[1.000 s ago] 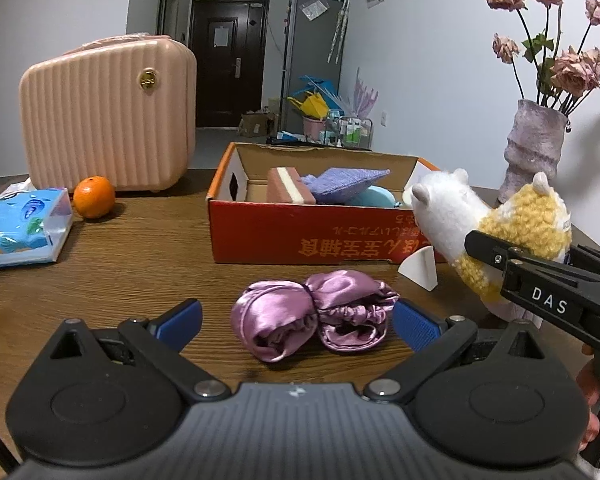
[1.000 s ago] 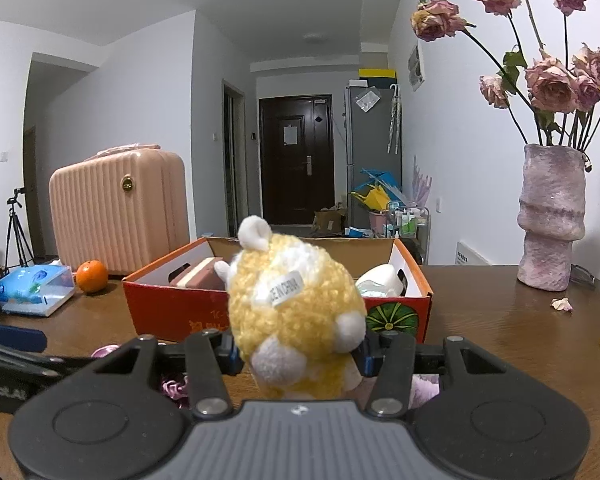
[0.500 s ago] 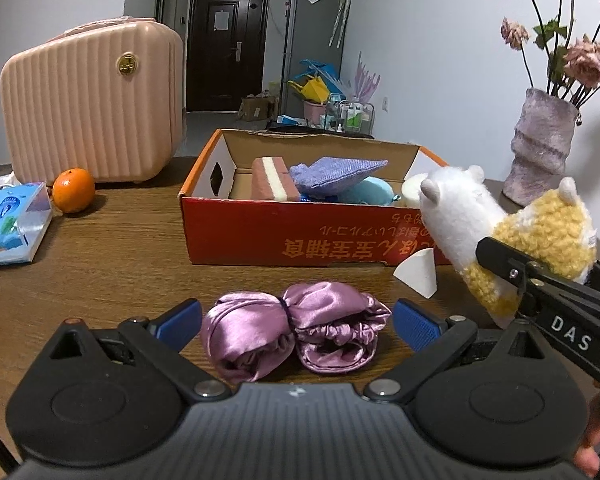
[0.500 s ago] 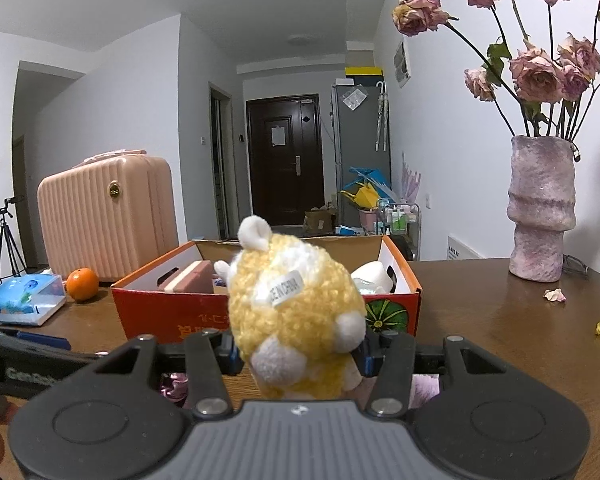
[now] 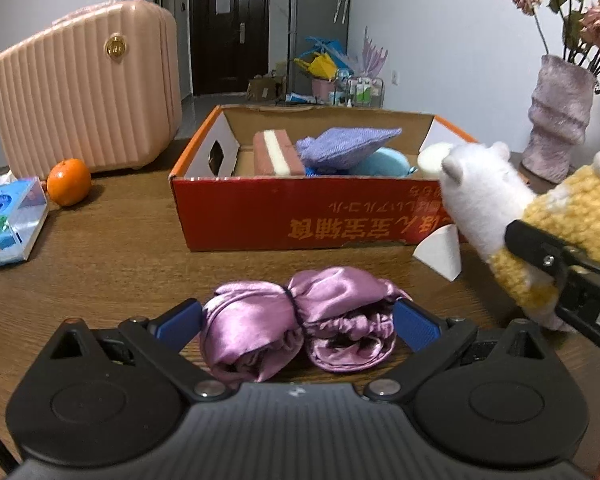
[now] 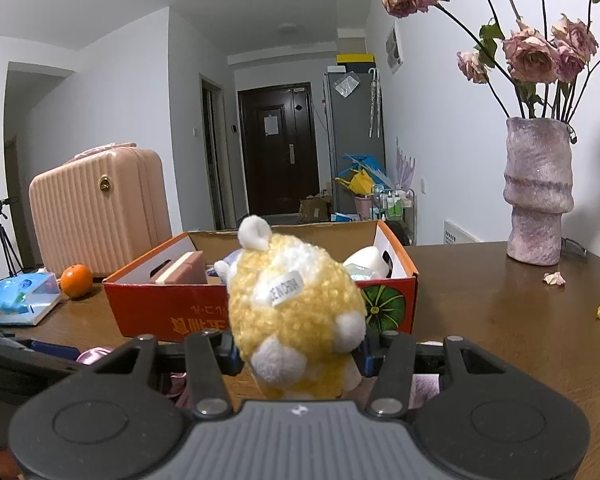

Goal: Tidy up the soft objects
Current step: 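Grasp the purple satin scrunchies with the left gripper while the right gripper holds the alpaca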

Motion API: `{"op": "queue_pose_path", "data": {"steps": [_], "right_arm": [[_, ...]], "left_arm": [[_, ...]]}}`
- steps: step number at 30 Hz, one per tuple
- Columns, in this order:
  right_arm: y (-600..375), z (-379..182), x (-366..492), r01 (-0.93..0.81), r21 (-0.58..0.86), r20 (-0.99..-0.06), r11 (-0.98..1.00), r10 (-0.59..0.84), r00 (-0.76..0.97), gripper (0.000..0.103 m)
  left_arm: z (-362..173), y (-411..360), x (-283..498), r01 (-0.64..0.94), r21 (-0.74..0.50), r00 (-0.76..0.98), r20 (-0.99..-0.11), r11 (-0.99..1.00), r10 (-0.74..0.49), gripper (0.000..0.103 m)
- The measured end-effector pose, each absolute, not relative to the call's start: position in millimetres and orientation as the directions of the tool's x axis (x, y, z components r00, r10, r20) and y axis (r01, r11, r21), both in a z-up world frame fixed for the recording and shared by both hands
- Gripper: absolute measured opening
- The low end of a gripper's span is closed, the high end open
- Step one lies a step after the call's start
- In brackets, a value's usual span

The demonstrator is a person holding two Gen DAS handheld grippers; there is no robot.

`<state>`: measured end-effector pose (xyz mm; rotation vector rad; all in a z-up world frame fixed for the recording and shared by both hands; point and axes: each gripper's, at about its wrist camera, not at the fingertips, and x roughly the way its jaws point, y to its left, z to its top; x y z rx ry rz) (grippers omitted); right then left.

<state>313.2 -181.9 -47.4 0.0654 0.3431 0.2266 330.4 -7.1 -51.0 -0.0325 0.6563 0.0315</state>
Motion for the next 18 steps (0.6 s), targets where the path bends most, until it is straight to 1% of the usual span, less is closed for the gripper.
{"op": "queue_pose_path", "data": {"steps": [4,16,18], "right_arm": [[-182,-49,314,-0.208,0.105,-0.334,0.972,0.232,0.914,0.049],[-183,-48,318,-0.204,0.114,-0.347,0.972,0.232,0.909,0.049],[-183,-48,319,-0.204,0.115,-0.348,0.972,0.232,0.908,0.049]], "left_arm": [[-56,-4,336,-0.043,-0.027,0.777,-0.629,0.999,0.016,0.103],[-64,-6,341,-0.036,-0.007,0.766,-0.643,0.999,0.023,0.103],[-65,-6,342,-0.038,-0.002,0.765,-0.644,0.999,0.027,0.099]]}}
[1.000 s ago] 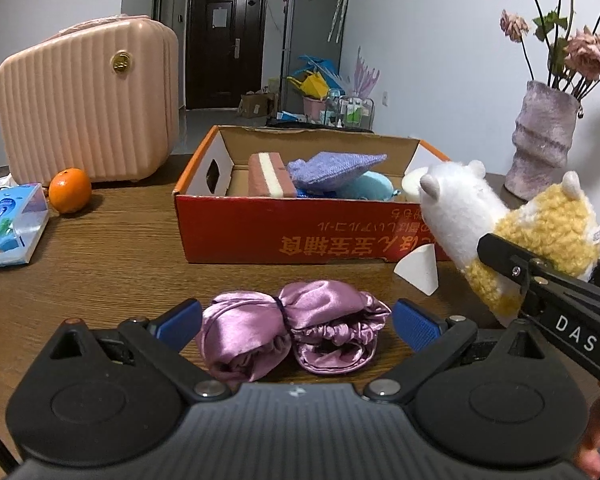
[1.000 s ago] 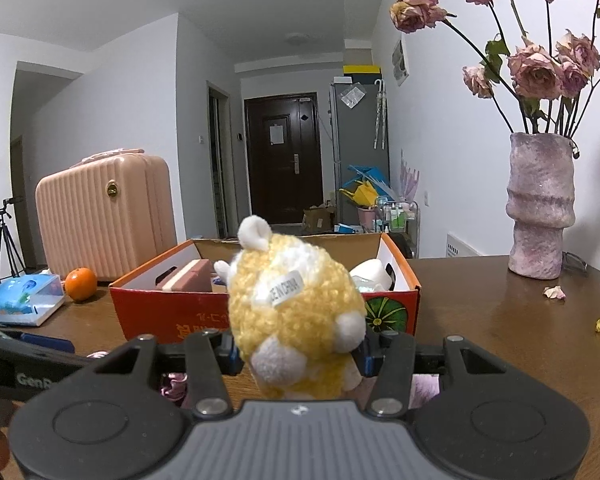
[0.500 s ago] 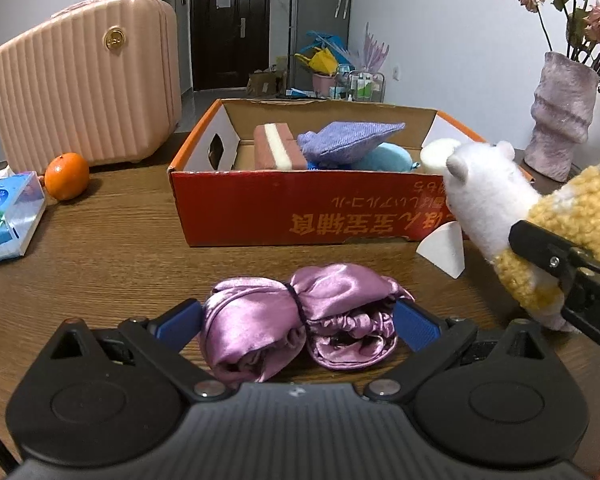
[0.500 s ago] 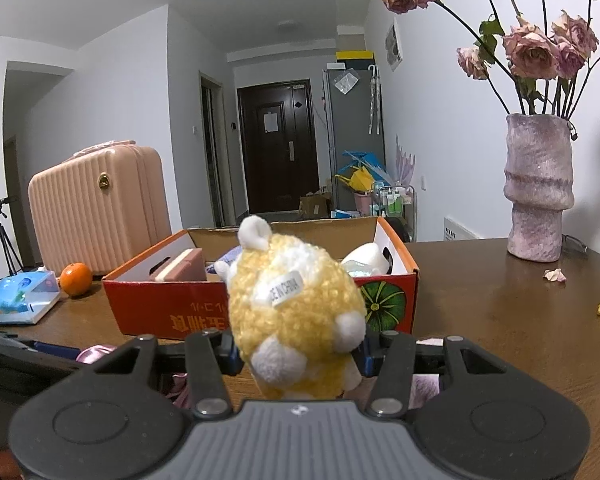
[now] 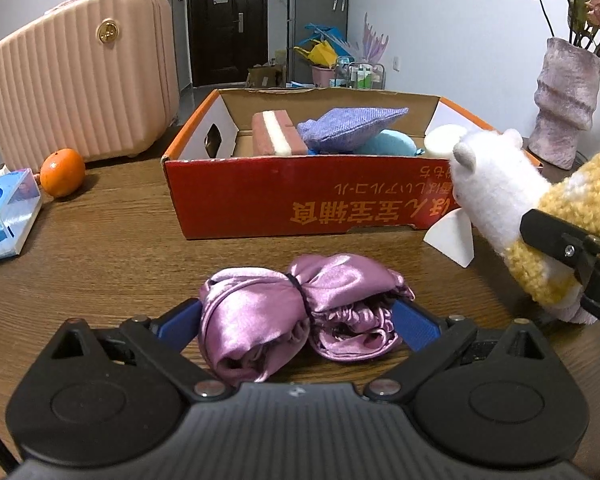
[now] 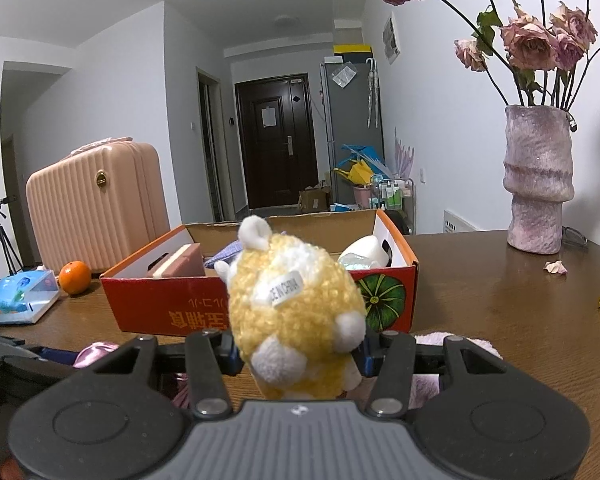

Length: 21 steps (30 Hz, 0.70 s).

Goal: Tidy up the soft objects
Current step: 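Grasp the purple satin scrunchies with the left gripper while the right gripper holds the alpaca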

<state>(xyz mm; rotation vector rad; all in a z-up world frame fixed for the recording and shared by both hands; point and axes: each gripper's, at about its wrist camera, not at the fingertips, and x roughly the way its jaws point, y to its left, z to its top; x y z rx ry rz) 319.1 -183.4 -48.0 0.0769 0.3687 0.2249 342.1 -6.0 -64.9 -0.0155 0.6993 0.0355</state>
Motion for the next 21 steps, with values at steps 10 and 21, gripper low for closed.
{"op": "queue_pose_path", "data": {"steps": [10,21], "right_arm": [[-183.6,-48.3,319.4,-0.206,0.116,-0.349,0.972,0.234,0.908,0.049],[-183.9,-49.9,316.8,-0.216,0.122,-0.343,0.969,0.246,0.907,0.049]], "left_arm": [[-67.4,-8.2,341.0,-0.039,0.03,0.768,-0.639,0.999,0.049,0.068],[-63.1,-7.6,335.4,-0.044,0.034,0.783,-0.619,0.998,0.055,0.031]]}}
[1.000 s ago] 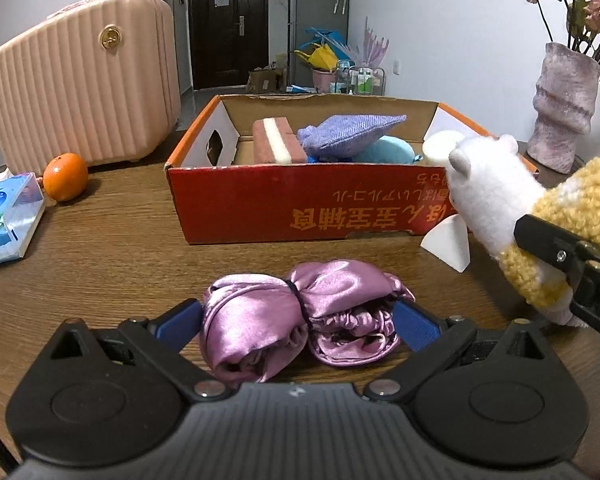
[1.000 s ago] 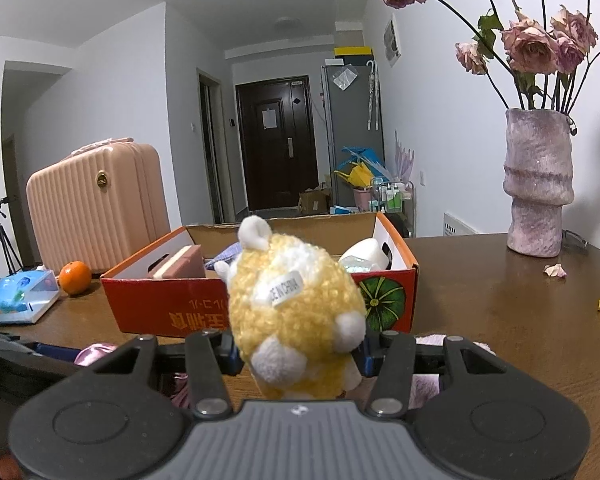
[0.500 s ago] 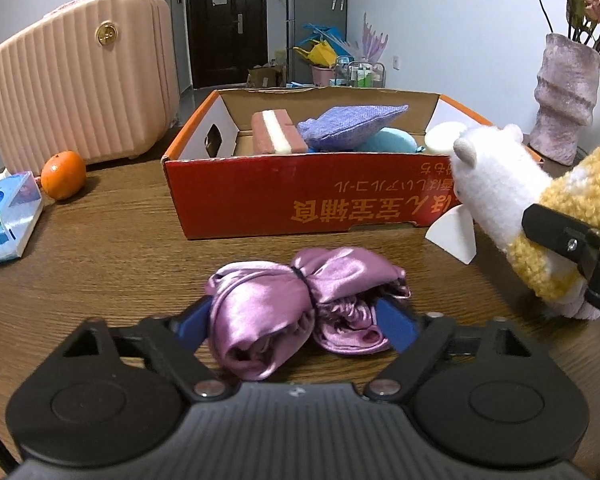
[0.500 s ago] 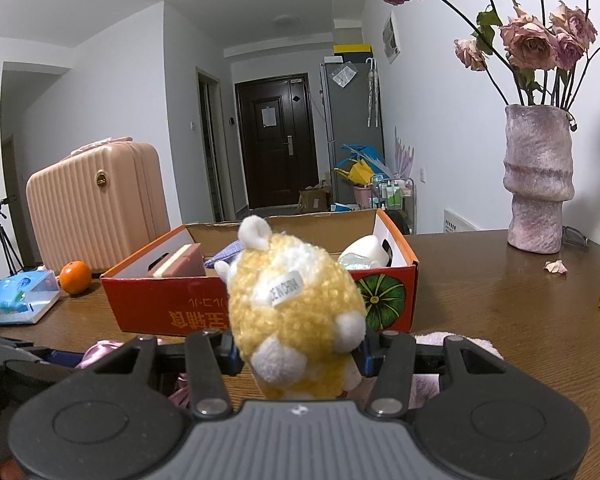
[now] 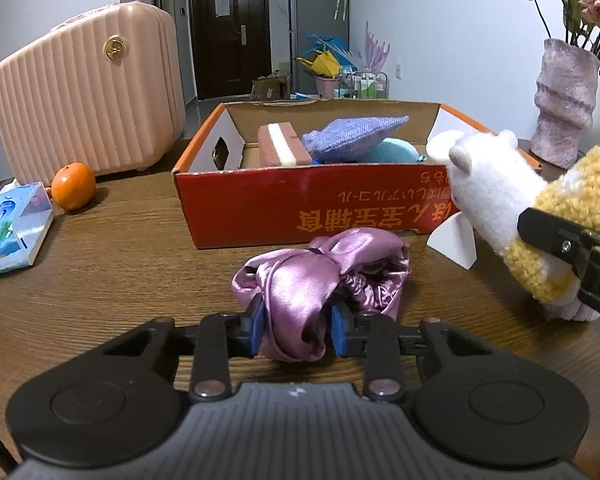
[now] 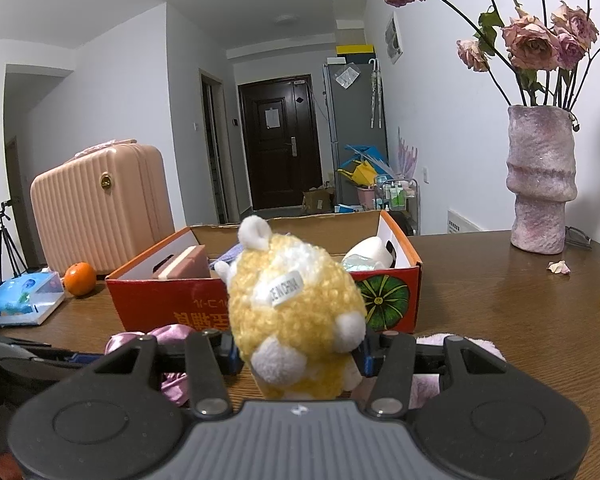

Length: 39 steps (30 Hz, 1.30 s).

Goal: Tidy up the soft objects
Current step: 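Grasp the purple satin scrunchies with the left gripper while the right gripper holds the alpaca, then lift and carry the scrunchies and alpaca over the cardboard box with both grippers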

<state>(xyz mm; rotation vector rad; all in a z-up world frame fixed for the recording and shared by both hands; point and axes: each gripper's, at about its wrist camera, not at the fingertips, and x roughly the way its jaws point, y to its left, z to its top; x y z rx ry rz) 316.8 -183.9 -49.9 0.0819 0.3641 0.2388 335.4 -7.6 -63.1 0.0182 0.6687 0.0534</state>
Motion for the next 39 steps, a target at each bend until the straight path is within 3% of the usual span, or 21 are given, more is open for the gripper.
{"op": "queue_pose_path", "data": {"steps": [39], "right_arm": [[-191,-32,284,-0.292,0.17,-0.239,0.941,0.327,0.915,0.049]], "left_arm": [[-16,-9,263,-0.082,0.02,0.9,-0.427,0.996,0.083,0.03]]}}
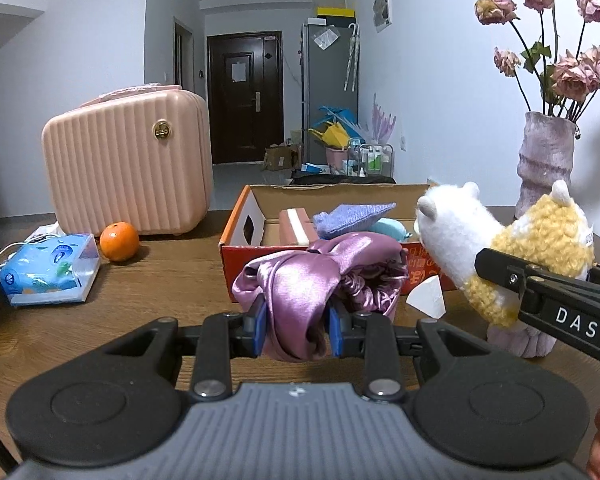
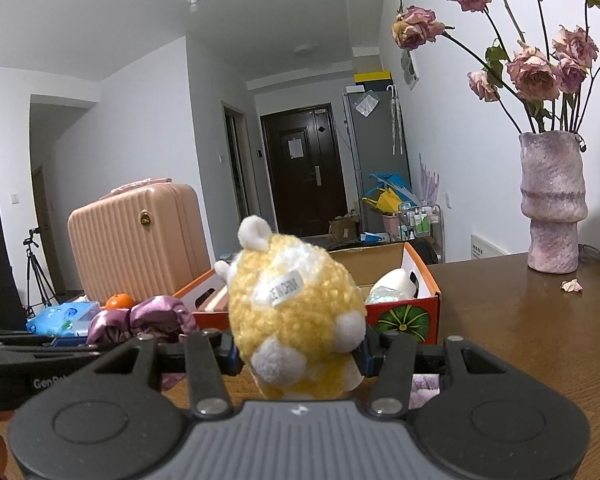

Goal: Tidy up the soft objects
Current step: 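Lift and carry the scrunchies and alpaca over the cardboard box with both grippers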

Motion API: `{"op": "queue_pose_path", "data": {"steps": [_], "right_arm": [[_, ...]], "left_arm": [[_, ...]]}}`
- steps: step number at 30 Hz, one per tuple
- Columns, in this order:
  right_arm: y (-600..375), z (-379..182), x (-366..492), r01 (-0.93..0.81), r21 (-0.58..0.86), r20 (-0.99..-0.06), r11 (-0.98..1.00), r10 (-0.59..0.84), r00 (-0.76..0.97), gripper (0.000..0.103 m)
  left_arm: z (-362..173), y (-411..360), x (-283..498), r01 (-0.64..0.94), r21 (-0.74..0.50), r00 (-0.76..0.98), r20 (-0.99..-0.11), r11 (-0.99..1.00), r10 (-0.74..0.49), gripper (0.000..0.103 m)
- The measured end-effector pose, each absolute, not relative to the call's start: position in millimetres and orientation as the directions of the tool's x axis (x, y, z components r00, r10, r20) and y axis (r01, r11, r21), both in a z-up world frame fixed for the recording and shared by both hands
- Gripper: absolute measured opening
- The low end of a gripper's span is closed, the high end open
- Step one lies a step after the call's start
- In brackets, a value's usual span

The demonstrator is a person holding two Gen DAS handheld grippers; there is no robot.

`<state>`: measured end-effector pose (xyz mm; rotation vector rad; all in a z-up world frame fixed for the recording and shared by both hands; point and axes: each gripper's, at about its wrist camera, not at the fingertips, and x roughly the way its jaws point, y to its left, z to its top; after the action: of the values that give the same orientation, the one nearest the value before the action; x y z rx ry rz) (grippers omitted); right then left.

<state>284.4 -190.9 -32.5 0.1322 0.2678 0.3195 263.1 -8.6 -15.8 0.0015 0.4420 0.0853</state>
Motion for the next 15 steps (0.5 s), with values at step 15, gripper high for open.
{"op": "queue_pose_path", "data": {"steps": [15], "right_arm": [[-191.6,-26.3,283.9,-0.272,0.168,-0.202,0.948,0.303,0.931,0.05]], "left_arm": [[-5.5,-6.8,265.7,-0.085,0.007,0.913,-0.4,0.996,0.08,0.03]]}}
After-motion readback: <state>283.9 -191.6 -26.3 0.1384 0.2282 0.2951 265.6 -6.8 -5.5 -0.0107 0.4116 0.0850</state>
